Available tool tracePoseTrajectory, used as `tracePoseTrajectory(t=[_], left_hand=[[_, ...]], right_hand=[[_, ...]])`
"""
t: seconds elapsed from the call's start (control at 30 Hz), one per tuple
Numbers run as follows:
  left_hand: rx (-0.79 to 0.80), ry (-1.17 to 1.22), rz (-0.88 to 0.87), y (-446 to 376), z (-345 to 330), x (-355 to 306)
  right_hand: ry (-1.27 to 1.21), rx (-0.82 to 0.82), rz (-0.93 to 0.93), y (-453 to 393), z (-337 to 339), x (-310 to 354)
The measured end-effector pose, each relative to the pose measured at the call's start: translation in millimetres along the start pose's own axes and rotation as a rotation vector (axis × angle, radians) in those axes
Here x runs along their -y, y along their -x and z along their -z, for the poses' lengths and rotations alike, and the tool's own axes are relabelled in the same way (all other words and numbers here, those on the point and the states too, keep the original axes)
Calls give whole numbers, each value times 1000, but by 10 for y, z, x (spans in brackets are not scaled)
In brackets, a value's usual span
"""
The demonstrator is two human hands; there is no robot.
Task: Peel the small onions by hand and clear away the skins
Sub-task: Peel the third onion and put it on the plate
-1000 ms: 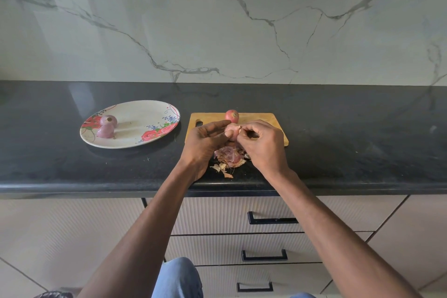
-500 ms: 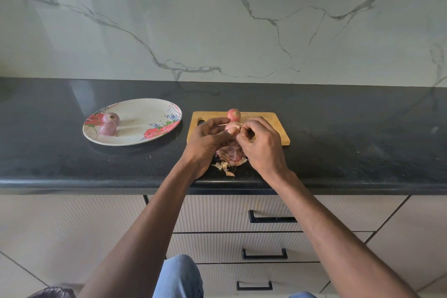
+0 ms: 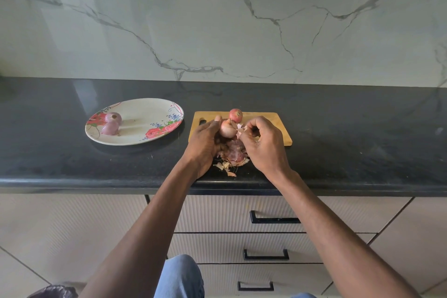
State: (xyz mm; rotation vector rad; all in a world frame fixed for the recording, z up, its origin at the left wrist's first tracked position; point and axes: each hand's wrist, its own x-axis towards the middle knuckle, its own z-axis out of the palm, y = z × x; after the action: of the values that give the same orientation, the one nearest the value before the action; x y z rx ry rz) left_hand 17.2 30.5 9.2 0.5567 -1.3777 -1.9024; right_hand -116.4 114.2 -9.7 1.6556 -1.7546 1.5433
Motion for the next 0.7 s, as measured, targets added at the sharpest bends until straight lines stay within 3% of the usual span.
tracePoseTrajectory(t=[0.17,0.5,0.7], left_hand=[[16,3,-4,31,-11,-33],[33,60,10,69,-10,-69],[-14,90,1,54,-3,-65]], right_hand=[[-33,14,-1,8,2,21],[79,-114,-44,3,19,13],[0,-29,-21,-28,31,14]])
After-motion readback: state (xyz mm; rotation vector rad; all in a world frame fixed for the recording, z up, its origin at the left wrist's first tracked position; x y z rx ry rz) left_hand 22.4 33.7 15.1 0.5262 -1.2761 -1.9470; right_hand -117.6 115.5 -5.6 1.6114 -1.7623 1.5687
